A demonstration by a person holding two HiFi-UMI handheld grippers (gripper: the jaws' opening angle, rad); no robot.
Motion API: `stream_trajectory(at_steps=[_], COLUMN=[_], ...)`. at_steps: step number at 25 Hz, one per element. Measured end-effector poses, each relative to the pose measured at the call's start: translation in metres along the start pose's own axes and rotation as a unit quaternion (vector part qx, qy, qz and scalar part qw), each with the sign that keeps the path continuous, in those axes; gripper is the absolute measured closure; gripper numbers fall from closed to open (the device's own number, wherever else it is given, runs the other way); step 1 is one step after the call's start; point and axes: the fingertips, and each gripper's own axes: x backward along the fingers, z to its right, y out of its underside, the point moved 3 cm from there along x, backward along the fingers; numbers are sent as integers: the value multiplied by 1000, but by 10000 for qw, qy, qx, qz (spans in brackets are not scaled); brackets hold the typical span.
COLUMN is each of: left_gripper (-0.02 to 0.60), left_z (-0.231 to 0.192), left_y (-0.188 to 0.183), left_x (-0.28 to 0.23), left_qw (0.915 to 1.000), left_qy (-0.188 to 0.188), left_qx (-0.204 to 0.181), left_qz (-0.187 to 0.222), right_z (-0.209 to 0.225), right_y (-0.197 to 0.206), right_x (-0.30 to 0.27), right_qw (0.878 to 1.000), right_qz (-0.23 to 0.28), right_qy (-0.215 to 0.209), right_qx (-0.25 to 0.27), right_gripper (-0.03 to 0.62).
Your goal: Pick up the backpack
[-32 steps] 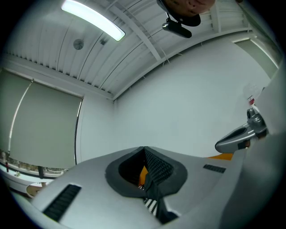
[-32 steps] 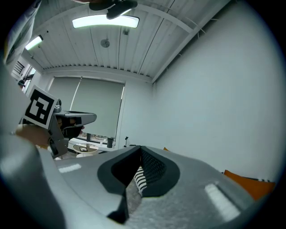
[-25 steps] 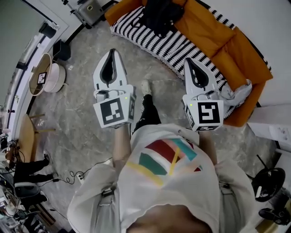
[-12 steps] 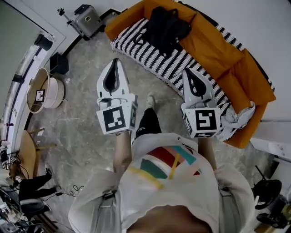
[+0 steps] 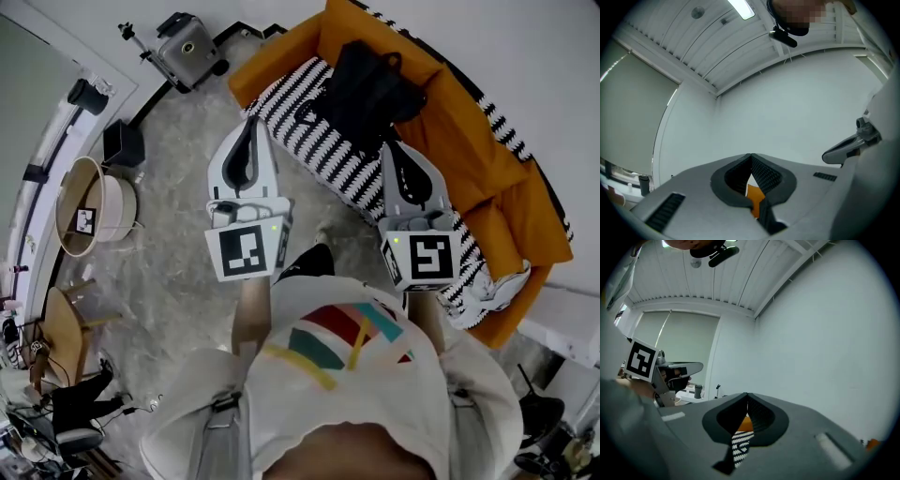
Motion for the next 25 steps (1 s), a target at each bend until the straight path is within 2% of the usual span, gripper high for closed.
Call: stream_trajectory(at_steps=[6, 10, 14, 18, 25], left_gripper=[566, 566, 566, 566, 566], left_z=[-43, -40, -38, -35, -26], left_y=[6, 12, 16, 25, 17], left_x=[-49, -65, -73, -78, -111], left_qw=[9998, 9993, 9989, 9987, 9994], left_qy=[56, 176, 112, 75, -98], left_qx=[197, 317, 438, 422, 305], left_qz=[-79, -116, -91, -271, -112], right_z=[-9, 0, 7, 15, 51], right_y=[-19, -26, -23, -23, -21], right_x=[-58, -69, -77, -80, -97], right_qw=[9997, 9994, 9995, 9996, 9994], right_qz=[-173, -184, -186, -62, 121], right_qy=[128, 181, 206, 242, 295], right_qx=[94, 242, 153, 95, -109], right_gripper=[589, 589, 589, 589, 589])
